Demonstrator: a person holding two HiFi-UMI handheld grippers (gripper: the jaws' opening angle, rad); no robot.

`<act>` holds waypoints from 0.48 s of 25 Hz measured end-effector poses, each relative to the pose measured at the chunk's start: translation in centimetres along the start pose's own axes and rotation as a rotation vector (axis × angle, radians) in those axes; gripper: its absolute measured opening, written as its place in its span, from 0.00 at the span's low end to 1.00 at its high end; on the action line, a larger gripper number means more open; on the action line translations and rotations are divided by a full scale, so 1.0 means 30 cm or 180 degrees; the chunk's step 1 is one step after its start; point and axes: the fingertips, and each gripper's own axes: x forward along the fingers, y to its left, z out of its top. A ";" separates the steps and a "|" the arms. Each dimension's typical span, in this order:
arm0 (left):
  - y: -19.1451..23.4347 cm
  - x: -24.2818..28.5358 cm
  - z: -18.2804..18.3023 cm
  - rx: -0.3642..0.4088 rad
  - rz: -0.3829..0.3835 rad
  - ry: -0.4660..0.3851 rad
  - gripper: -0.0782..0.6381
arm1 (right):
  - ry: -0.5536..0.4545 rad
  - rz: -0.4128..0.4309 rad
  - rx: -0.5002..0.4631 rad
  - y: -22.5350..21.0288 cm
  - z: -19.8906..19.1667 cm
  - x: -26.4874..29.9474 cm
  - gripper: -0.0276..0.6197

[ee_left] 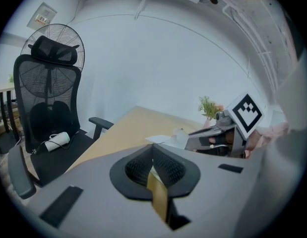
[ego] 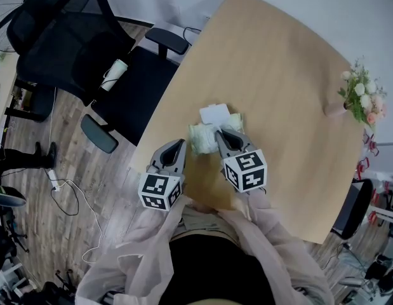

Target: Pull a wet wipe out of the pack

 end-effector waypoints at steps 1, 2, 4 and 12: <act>0.001 -0.003 -0.002 -0.0002 0.0004 0.0000 0.12 | -0.0004 -0.0001 0.0003 0.002 0.000 -0.001 0.08; 0.001 -0.006 -0.004 -0.0002 0.0006 -0.0001 0.12 | -0.0011 -0.0004 0.0005 0.003 0.000 -0.003 0.08; 0.000 -0.011 -0.004 0.0002 0.0005 -0.0006 0.12 | -0.0021 -0.0008 0.0005 0.008 -0.001 -0.009 0.07; -0.014 -0.032 0.000 0.0033 -0.0011 -0.0044 0.12 | -0.0045 -0.0022 -0.0001 0.025 -0.015 -0.034 0.07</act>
